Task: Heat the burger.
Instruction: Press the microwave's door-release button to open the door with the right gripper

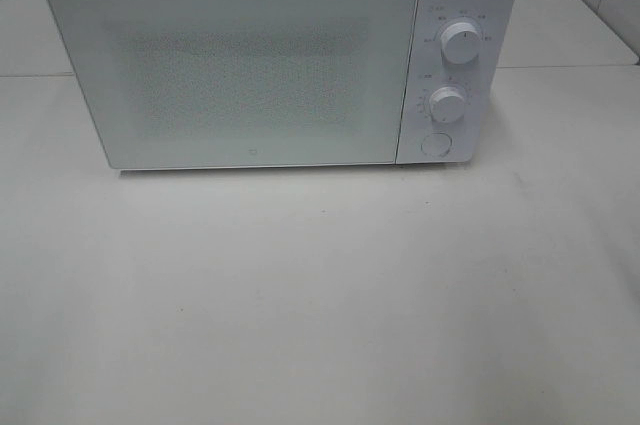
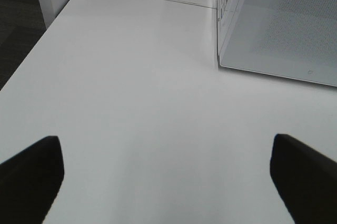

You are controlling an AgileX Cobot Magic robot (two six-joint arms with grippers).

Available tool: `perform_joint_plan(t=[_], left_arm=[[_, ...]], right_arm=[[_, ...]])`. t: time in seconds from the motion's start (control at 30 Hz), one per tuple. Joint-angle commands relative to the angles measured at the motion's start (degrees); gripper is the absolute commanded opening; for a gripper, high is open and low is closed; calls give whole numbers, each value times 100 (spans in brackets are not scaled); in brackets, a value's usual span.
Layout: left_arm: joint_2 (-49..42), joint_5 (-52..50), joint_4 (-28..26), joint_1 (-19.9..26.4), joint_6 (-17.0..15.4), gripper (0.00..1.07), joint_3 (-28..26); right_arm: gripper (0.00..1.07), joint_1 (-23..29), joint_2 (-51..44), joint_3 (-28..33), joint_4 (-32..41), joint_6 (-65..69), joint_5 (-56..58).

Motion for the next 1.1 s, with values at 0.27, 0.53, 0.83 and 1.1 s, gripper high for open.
perform_joint_plan(t=[0.27,0.53,0.83,1.1], left_arm=[[-23,-17,-34,0,6,100,-11],[-23,-17,-34,0,6,100,-11],[-23,-17,-34,0,6,100,-11],[-23,-17,-34,0,6,100,-11]], right_arm=[[0,-6,1152,590,-34,2452,-2315],[0,-6,2154,791,-796,5082,-3455],[0,-6,3335,791,-1352,7638,-5025],[0,705,4263,785,-286,8193,-5632]])
